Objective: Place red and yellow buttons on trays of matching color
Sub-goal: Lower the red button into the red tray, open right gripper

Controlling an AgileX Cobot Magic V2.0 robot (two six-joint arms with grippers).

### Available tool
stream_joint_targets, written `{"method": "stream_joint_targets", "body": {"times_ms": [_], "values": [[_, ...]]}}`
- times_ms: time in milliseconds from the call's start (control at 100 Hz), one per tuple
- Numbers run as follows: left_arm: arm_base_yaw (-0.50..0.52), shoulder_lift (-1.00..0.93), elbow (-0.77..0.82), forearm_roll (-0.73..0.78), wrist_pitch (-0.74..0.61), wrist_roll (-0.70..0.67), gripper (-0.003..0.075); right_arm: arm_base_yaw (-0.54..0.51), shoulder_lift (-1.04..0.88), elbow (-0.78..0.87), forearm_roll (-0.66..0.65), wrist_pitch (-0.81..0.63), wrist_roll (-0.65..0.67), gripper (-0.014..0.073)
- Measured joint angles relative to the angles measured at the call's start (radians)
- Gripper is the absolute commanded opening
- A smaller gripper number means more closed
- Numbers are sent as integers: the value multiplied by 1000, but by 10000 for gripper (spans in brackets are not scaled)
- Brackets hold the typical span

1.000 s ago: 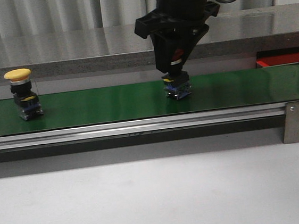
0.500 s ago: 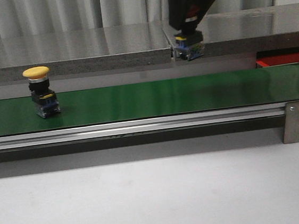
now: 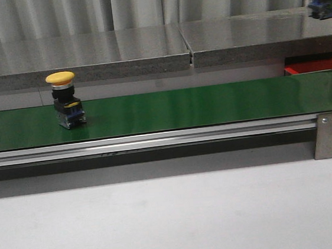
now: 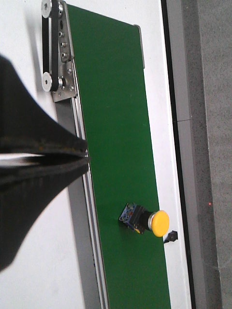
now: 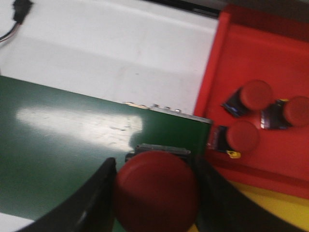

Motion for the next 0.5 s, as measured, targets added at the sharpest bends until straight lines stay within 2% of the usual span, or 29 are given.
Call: {"method": "stream_joint_targets", "body": {"times_ms": [260, 500], "values": [[0, 0, 0, 0, 0, 0, -19, -181, 0, 125, 0, -99, 2, 195], [0, 0, 0, 0, 0, 0, -19, -274, 34, 192, 0, -204, 60, 195]]}}
